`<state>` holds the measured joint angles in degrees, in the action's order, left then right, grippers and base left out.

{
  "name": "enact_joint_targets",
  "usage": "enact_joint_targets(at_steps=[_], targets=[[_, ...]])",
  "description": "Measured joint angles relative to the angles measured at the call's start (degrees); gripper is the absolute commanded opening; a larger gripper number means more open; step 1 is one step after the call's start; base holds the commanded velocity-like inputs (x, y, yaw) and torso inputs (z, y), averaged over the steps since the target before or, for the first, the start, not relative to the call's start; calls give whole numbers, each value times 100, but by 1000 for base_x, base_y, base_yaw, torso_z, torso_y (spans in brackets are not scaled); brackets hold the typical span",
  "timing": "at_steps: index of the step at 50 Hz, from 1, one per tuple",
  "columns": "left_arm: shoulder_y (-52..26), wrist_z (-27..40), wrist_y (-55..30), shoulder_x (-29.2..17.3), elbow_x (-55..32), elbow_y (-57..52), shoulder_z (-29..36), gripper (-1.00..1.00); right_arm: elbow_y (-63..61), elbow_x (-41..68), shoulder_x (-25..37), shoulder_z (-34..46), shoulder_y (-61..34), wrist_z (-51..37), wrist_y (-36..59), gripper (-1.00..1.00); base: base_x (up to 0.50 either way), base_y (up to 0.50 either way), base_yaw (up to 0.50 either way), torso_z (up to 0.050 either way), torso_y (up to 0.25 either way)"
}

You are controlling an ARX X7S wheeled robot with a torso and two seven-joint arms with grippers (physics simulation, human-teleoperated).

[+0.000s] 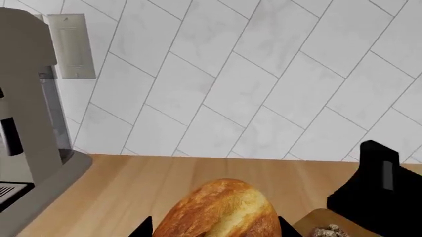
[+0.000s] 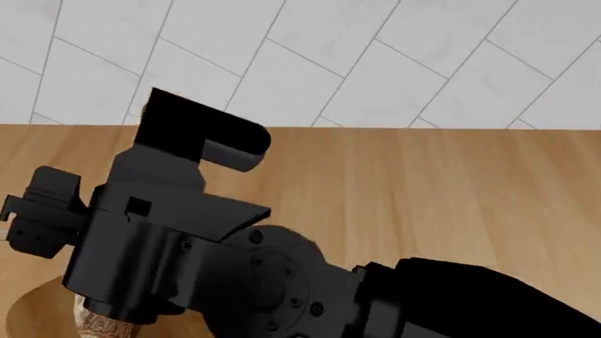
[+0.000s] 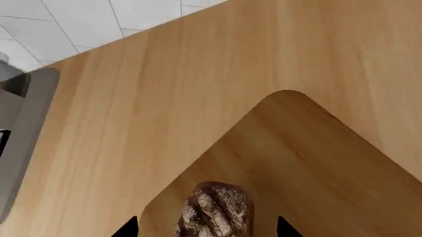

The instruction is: Place all breads on the cutting board.

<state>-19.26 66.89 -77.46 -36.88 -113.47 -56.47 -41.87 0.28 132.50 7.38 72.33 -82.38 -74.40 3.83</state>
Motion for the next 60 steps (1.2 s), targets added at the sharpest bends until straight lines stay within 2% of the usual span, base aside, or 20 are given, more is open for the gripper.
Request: enact_joint_targets(at_steps=[10, 16, 27, 35, 49, 55, 60], targets=[[-102, 77, 25, -12, 55, 3, 239, -100, -771, 56, 959, -599, -700, -314, 63, 100, 0, 0, 0, 0, 0], [-305, 71, 26, 120, 123, 81, 661, -100, -1739, -639, 1891, -727, -846, -463, 210, 100, 0, 0, 0, 0, 0], [-1119, -684, -187, 1123, 735, 482, 1735, -100, -3591, -2314, 3852, -1045, -674, -677, 234, 100, 0, 0, 0, 0, 0], [-1560, -1297, -247, 1750, 1198, 1073, 2252, -100, -4360, -2981, 4897, -1215, -448, -642, 124, 100, 0, 0, 0, 0, 0], [-2245, -1902, -403, 2631, 1997, 2490, 3569, -100, -4866, -3383, 6005, -1453, -314, -547, -23, 100, 0, 0, 0, 0, 0], [-2276, -2124, -472, 2791, 2528, 2784, 4223, -100, -4833, -3495, 6176, -1458, -203, -488, -91, 100, 0, 0, 0, 0, 0], [-2132, -2538, -283, 2725, 3322, 2936, 4933, -100, -4795, -3557, 6263, -1453, -117, -430, -145, 100, 0, 0, 0, 0, 0]])
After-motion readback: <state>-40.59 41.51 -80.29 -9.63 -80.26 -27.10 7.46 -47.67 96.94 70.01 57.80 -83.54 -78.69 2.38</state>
